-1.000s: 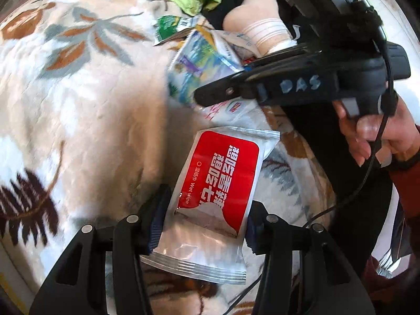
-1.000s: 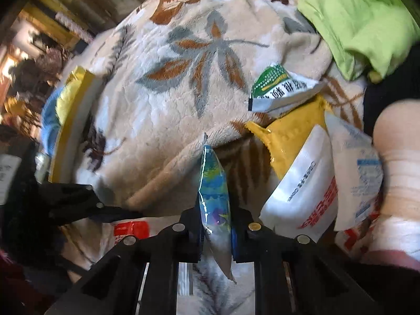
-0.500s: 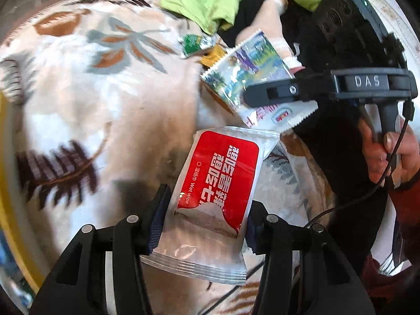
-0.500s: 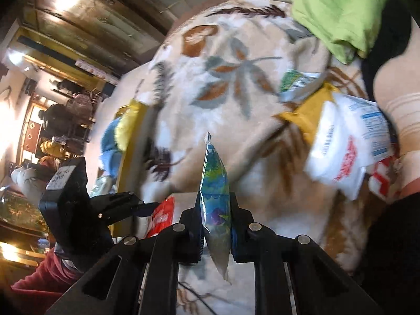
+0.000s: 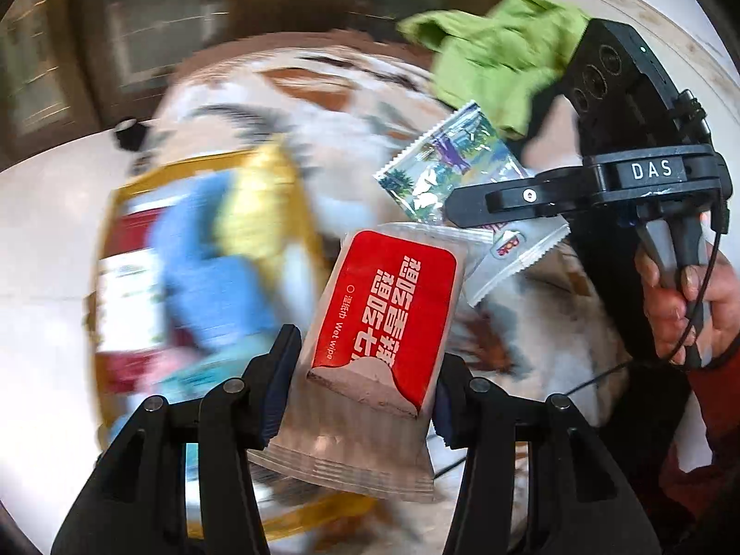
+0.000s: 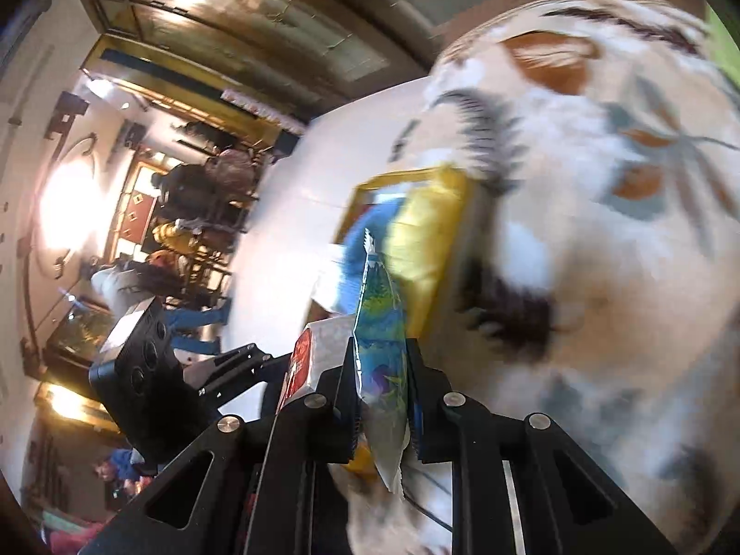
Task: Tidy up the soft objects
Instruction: 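Carry the wet-wipes packet and snack packet over the yellow-rimmed box with both tools, then reach the left tool to the green-printed packet while the right tool reaches the white desiccant packet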
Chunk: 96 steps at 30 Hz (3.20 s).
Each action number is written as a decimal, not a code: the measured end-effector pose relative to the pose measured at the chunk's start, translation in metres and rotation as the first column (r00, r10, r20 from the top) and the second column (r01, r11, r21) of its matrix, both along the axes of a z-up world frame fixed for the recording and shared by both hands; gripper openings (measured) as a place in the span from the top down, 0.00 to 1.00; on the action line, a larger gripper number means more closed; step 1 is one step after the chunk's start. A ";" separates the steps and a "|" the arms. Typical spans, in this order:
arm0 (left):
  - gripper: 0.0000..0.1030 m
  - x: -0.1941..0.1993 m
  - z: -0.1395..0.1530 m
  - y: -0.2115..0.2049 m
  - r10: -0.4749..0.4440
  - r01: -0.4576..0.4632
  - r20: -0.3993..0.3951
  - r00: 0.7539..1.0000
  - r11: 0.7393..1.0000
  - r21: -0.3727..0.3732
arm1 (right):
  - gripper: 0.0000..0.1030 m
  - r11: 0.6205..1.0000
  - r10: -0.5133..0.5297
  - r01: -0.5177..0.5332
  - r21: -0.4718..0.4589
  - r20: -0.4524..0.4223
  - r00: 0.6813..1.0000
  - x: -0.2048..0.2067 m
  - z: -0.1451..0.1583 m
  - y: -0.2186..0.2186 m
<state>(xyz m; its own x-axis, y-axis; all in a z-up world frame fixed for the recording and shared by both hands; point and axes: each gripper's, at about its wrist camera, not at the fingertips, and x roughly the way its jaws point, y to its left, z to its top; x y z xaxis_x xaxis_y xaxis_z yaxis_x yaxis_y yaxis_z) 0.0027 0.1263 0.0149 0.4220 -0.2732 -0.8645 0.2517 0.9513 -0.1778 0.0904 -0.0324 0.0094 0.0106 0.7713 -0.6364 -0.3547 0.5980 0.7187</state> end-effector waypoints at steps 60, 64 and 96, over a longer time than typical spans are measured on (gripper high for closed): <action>0.24 0.079 -0.025 -0.137 0.006 -0.014 0.063 0.998 0.992 0.127 | 0.07 0.782 -0.522 0.561 -0.271 0.206 0.828 -0.019 -0.004 -0.230; 0.24 0.104 -0.029 -0.169 -0.062 0.056 0.056 0.996 0.993 0.108 | 0.07 0.781 -0.596 0.601 -0.170 0.087 0.799 0.001 -0.010 -0.248; 0.22 0.194 -0.079 -0.280 -0.507 0.504 0.050 0.860 0.861 0.072 | 0.04 0.443 -0.885 0.890 -0.106 -0.209 0.416 0.044 -0.086 -0.297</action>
<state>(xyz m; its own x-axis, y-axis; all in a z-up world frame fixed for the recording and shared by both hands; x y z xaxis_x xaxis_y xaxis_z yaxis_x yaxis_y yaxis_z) 0.1962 -0.1537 -0.0640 0.2941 -0.4178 -0.8596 0.7098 0.6978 -0.0962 0.1349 -0.3299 -0.0770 0.5727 0.4227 -0.7024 0.5186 0.4767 0.7098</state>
